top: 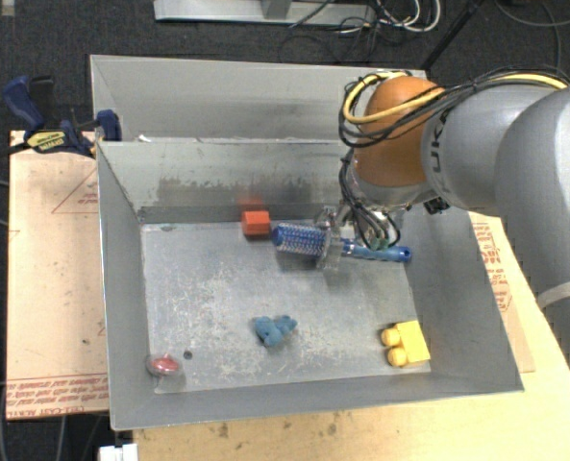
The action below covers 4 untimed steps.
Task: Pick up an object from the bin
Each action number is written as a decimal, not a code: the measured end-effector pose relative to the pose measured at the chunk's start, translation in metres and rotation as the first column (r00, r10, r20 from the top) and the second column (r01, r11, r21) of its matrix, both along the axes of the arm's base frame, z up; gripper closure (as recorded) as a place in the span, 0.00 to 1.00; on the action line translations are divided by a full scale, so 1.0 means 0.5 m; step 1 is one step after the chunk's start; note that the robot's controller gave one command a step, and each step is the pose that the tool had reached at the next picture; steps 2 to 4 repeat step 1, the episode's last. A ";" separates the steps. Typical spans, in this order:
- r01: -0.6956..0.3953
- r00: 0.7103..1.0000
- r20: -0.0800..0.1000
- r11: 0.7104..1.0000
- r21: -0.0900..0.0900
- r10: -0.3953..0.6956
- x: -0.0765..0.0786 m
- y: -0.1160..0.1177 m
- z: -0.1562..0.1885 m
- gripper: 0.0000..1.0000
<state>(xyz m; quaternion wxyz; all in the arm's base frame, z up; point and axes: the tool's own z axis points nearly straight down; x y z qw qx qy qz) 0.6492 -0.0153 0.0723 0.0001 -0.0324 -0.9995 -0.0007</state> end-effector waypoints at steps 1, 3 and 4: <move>-0.040 0.999 0.010 0.999 -0.002 0.040 -0.039 -0.020 0.327 1.00; -0.040 0.999 0.010 0.999 -0.002 0.040 -0.039 -0.020 0.327 1.00; -0.040 0.999 0.010 0.999 -0.002 0.040 -0.039 -0.020 0.327 1.00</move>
Offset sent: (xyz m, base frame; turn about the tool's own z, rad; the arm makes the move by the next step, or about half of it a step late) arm -0.0213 -0.0103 0.1589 -0.0415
